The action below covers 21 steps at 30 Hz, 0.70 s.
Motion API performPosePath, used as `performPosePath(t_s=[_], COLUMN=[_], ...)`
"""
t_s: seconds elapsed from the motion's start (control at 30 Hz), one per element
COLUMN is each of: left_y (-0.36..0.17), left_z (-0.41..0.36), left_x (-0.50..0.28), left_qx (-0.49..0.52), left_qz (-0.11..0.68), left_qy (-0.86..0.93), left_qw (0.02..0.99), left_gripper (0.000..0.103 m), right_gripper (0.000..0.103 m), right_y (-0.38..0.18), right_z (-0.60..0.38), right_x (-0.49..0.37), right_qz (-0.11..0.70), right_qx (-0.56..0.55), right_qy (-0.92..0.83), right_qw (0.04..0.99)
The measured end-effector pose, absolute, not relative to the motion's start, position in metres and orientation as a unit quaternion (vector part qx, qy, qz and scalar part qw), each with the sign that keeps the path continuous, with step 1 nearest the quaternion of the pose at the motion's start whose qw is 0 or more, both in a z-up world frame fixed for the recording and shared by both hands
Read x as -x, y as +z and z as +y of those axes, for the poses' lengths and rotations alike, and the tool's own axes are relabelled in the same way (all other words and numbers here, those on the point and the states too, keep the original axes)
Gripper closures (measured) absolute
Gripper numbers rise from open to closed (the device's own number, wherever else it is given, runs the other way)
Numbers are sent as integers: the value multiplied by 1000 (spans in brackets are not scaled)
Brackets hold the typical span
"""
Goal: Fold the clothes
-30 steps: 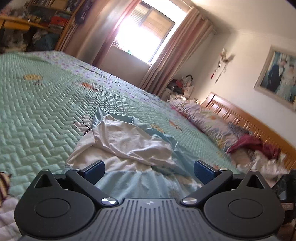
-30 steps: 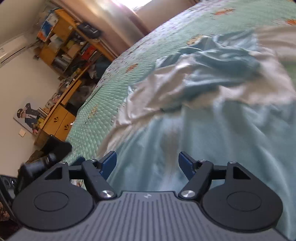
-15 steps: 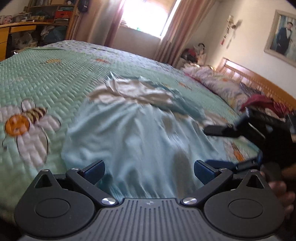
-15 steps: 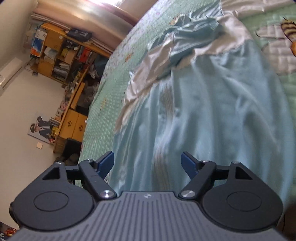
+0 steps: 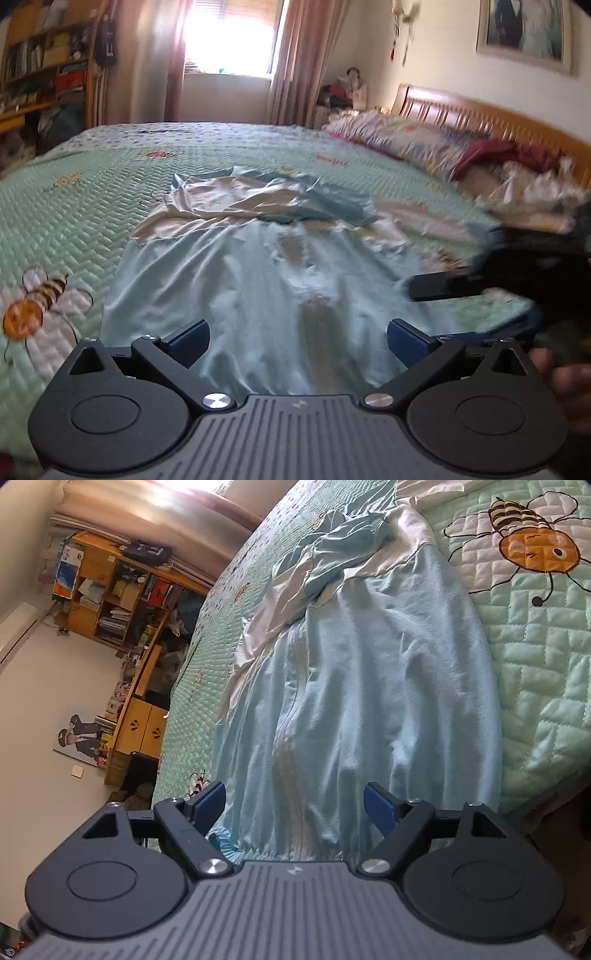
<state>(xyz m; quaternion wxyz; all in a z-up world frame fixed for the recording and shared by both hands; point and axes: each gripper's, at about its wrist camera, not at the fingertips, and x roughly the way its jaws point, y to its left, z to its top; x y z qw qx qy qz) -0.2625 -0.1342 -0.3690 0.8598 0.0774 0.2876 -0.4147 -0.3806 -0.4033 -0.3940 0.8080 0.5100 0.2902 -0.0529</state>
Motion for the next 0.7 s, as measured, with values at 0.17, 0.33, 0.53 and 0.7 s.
performPosePath(t_s=[0.17, 0.33, 0.53, 0.7], left_y=[-389, -404, -364, -359], left_z=[-115, -43, -44, -93], left_x=[242, 243, 254, 257], left_qx=[-107, -40, 10, -41], left_qz=[347, 409, 326, 290], left_qy=[-295, -219, -288, -357], left_qw=[884, 885, 900, 887], left_gripper=[2, 2, 2, 1], right_gripper=[21, 20, 20, 20], right_y=[-391, -390, -395, -392], right_z=[-404, -408, -401, -407], right_x=[381, 382, 372, 380], right_qz=[283, 266, 279, 268], right_qx=[-515, -520, -518, -520], right_qy=[-44, -40, -23, -35], right_qw=[808, 811, 808, 810])
